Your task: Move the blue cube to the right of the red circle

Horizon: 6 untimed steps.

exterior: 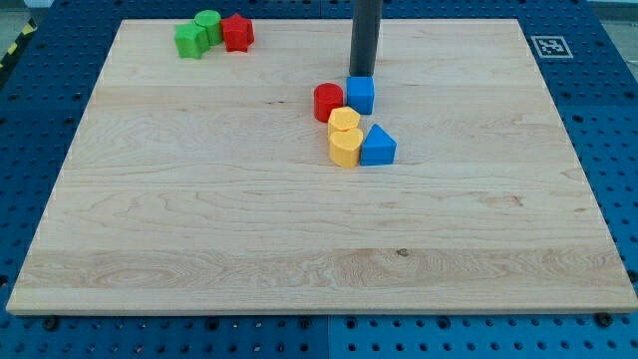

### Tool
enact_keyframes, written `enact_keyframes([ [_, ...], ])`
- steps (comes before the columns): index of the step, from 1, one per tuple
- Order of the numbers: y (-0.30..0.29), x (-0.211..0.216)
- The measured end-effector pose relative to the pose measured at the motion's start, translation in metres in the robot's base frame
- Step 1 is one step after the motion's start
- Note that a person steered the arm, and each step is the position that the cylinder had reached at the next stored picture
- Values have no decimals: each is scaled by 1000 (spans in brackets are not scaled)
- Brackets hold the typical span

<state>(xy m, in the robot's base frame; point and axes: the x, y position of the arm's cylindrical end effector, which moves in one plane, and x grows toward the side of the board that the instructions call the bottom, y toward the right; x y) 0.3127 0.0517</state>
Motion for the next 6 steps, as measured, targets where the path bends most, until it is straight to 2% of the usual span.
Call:
enact_keyframes([
  [3,0,28],
  [4,-4,9],
  [5,-35,-10],
  [6,-78,-10],
])
